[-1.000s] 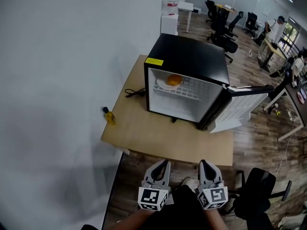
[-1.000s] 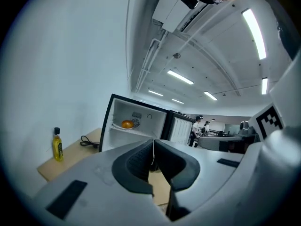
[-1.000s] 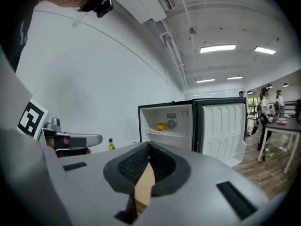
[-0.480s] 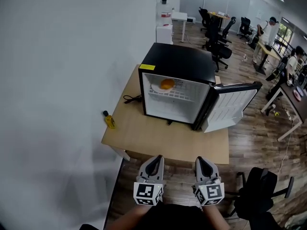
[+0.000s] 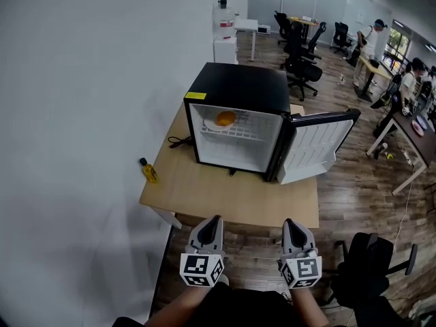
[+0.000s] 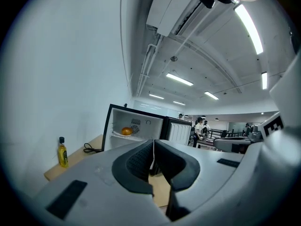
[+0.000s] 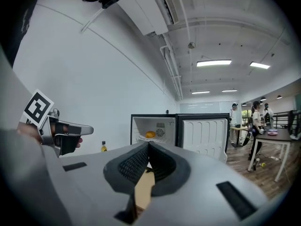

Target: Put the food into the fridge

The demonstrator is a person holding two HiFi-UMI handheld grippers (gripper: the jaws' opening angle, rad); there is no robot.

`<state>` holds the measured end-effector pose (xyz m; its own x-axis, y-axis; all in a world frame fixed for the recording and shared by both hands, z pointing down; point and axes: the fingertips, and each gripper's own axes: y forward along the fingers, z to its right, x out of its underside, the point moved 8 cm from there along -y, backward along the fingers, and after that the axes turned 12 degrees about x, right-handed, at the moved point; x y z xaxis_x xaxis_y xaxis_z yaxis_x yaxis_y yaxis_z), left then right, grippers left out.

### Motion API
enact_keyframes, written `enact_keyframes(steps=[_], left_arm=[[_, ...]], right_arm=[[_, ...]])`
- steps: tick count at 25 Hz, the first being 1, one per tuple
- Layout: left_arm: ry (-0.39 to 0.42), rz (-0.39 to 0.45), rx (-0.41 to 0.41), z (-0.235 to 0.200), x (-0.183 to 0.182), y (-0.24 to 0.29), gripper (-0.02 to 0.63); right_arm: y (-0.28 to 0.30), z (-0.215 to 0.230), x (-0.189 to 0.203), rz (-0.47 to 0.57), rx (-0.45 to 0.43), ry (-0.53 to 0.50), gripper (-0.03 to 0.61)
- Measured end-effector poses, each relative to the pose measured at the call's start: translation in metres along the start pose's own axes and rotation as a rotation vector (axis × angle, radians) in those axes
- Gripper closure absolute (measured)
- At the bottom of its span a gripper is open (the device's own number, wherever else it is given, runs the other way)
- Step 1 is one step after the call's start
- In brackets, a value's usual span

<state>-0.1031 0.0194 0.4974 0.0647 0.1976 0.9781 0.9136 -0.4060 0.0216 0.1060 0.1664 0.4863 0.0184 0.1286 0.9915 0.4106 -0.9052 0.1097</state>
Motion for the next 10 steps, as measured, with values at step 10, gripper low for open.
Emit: enact_keyframes(steps=[10], left_arm=[[0.022,-0.007,0.003,0.017,-0.001,-0.002,0.594]], right_arm=[[-0.013,0.009,0.008,-0.024,-0.029,0.054,0.518]])
